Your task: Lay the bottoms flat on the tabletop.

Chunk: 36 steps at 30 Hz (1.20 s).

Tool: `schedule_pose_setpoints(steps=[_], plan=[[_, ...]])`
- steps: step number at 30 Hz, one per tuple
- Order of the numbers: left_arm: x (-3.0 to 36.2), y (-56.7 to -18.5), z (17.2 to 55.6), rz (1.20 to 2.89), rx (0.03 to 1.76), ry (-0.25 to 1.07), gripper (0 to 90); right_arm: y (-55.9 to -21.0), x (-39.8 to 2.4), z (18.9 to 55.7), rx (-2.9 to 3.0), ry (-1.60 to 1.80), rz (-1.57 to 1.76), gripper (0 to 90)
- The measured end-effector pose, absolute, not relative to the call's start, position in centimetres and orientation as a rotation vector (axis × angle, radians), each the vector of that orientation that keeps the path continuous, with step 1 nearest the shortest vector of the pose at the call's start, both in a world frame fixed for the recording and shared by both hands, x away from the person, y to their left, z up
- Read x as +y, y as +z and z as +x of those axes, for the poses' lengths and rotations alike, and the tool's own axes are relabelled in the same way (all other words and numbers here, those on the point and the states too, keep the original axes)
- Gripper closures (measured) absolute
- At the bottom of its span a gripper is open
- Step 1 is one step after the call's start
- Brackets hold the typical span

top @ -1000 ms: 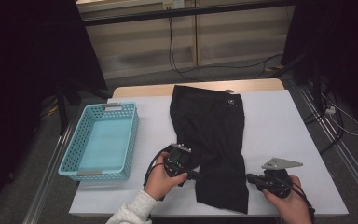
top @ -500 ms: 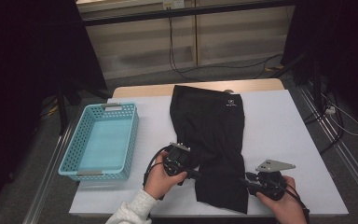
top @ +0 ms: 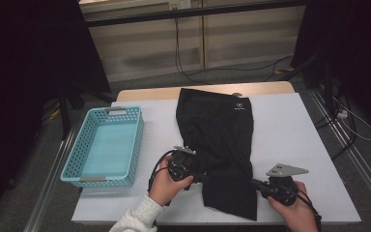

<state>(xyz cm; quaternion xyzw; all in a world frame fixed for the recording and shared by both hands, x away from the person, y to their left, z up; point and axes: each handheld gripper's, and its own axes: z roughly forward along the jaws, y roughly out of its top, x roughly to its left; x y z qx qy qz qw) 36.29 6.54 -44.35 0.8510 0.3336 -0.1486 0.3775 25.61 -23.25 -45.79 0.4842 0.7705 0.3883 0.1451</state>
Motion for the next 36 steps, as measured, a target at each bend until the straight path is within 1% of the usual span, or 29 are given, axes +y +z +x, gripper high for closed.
schedule_pose_setpoints(steps=[5,6,7,12,13,15,16,19,23,26,27,28,29,31,34,36], plan=[[6.3,-45.6,36.5,2.17,0.873,-0.367,84.0,-46.2,-23.6,26.3,2.164,1.054,1.426,88.9],[6.3,-45.7,36.5,2.169,0.869,-0.356,81.5,-46.3,-23.6,26.4,2.162,1.051,1.429,88.8],[6.2,-45.7,36.5,2.166,0.869,-0.352,75.9,-46.3,-23.7,26.4,2.151,1.041,1.428,88.8],[6.1,-45.7,36.5,2.16,0.857,-0.345,65.2,-46.3,-24.0,26.3,2.153,1.047,1.436,84.6],[6.1,-45.7,36.4,2.166,0.855,-0.341,64.2,-46.3,-24.0,26.2,2.157,1.049,1.433,84.6],[6.0,-45.8,36.3,2.166,0.869,-0.325,64.6,-46.3,-23.9,26.1,2.175,1.066,1.439,85.9],[6.0,-45.8,36.3,2.163,0.859,-0.34,64.7,-46.3,-23.8,26.0,2.179,1.073,1.436,85.8],[5.8,-45.9,36.2,2.172,0.868,-0.343,69.4,-46.3,-23.7,25.9,2.186,1.072,1.43,85.3],[5.8,-45.9,36.1,2.192,0.879,-0.376,80.9,-46.3,-23.6,25.7,2.208,1.081,1.413,84.3],[6.0,-45.7,36.2,2.196,0.892,-0.407,88.0,-46.3,-23.4,25.7,2.226,1.083,1.402,77.1],[6.1,-45.7,36.1,2.192,0.896,-0.405,88.3,-46.2,-23.4,25.7,2.214,1.069,1.404,70.2],[6.2,-45.6,36.2,2.192,0.897,-0.412,88.4,-46.2,-23.4,25.6,2.2,1.06,1.404,66.6],[6.3,-45.5,36.2,2.188,0.904,-0.408,88.6,-46.0,-23.5,25.6,2.186,1.064,1.41,65.6],[6.6,-45.3,36.3,2.19,0.902,-0.408,88.7,-45.9,-23.7,25.4,2.168,1.061,1.419,60.5],[6.8,-45.2,36.3,2.18,0.911,-0.403,88.7,-46.0,-23.8,25.1,2.183,1.06,1.435,60.2],[6.8,-45.3,36.3,2.185,0.909,-0.406,88.7,-46.3,-23.6,24.8,2.184,1.071,1.429,57.1]])
